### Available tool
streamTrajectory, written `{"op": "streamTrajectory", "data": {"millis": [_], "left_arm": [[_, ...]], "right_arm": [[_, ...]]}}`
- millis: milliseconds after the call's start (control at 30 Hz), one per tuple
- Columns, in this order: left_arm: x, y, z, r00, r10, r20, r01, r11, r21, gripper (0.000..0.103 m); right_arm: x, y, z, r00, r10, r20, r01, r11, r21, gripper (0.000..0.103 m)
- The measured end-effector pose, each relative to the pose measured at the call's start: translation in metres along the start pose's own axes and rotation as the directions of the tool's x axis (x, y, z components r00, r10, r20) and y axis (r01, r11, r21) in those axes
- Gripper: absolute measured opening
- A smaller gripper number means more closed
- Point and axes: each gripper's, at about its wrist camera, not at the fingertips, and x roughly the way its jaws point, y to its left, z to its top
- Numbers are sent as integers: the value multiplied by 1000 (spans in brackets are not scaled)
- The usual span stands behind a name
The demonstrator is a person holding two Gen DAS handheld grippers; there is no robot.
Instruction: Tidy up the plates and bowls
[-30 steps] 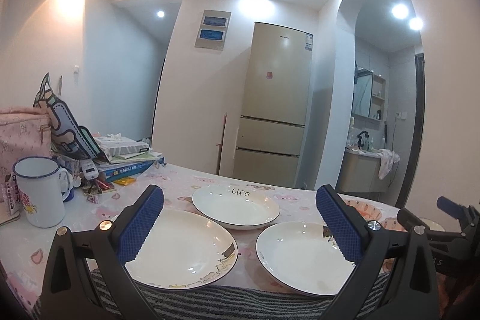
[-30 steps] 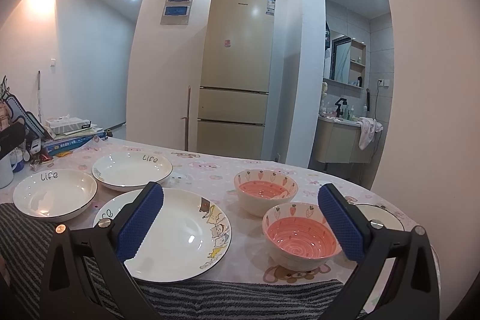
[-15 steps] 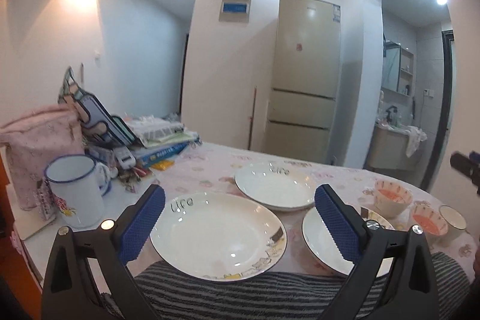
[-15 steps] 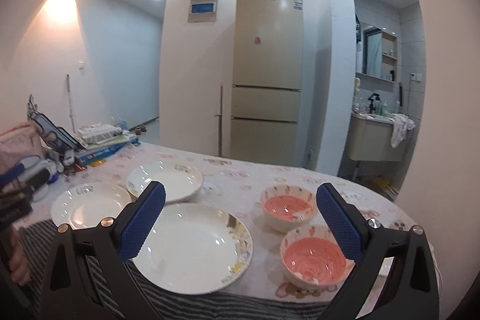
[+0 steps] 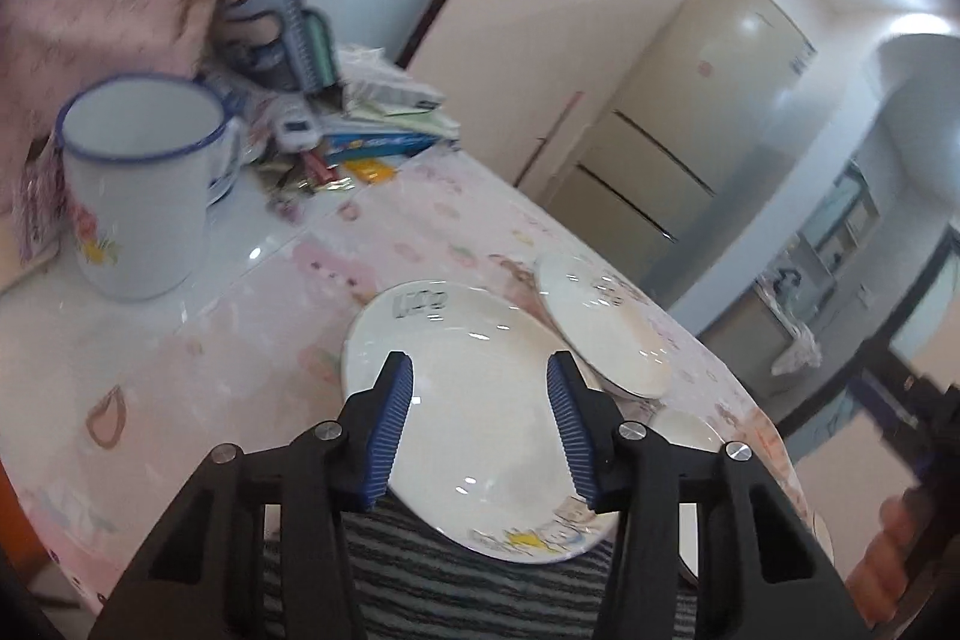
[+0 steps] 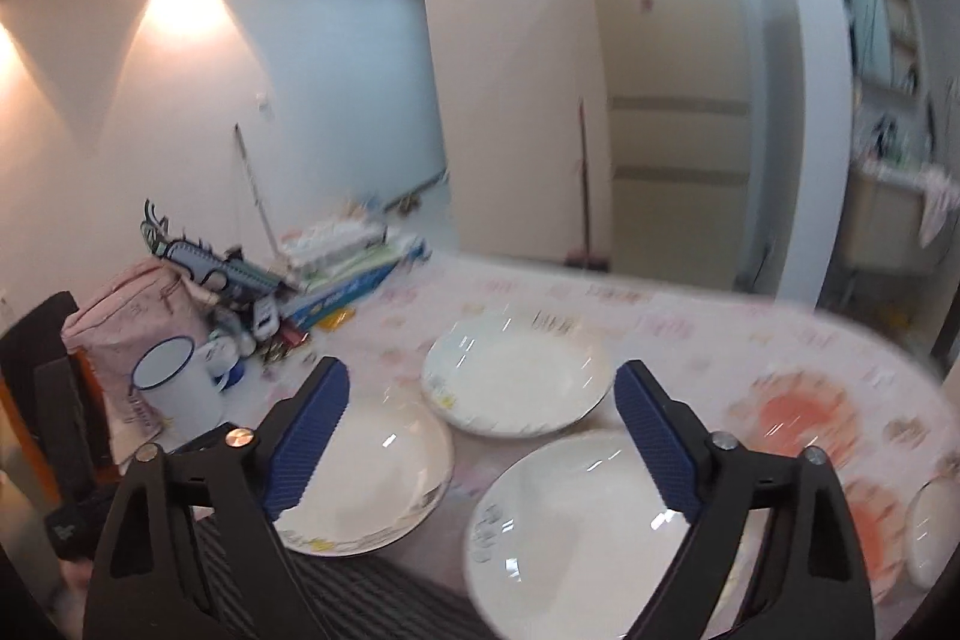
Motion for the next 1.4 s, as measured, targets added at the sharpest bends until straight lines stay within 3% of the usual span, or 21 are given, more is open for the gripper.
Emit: {"op": "streamTrajectory", "data": {"millis": [67, 200, 300, 400, 467, 633, 800, 833, 1100, 1267, 1400], "left_arm": [[7, 10, -2, 1000, 13, -9, -13, 999, -36, 49], [19, 22, -6, 999, 30, -30, -33, 996, -83, 49], [22, 29, -6, 999, 21, -38, -25, 993, -111, 50], [28, 29, -9, 996, 55, -66, -62, 992, -112, 49], [31, 30, -9, 994, 67, -85, -77, 990, -115, 39], [44, 32, -11, 978, 139, -158, -157, 981, -110, 19], [55, 43, -14, 969, 102, -225, -140, 977, -160, 18], [58, 43, -15, 966, 98, -239, -139, 977, -164, 18], [60, 46, -17, 963, 95, -250, -146, 971, -191, 21], [60, 37, -19, 958, 120, -260, -160, 978, -135, 16], [61, 29, -20, 951, 152, -268, -179, 981, -79, 16]], "right_arm": [[30, -1, -8, 994, 34, -101, -29, 998, 55, 79], [86, -4, -27, 956, 90, -279, -58, 991, 123, 57], [124, -4, -36, 919, 125, -373, -89, 989, 115, 51], [150, -12, -45, 879, 165, -447, -98, 980, 171, 45], [159, -13, -52, 867, 173, -467, -101, 979, 176, 43], [169, -9, -67, 862, 159, -481, -95, 983, 154, 35], [185, -5, -74, 839, 183, -512, -112, 980, 165, 27], [185, -4, -75, 840, 181, -511, -113, 980, 162, 23], [185, -5, -76, 858, 178, -482, -121, 982, 147, 17], [189, -2, -75, 857, 169, -487, -126, 985, 119, 17], [190, -10, -74, 856, 210, -472, -134, 972, 191, 16]]}}
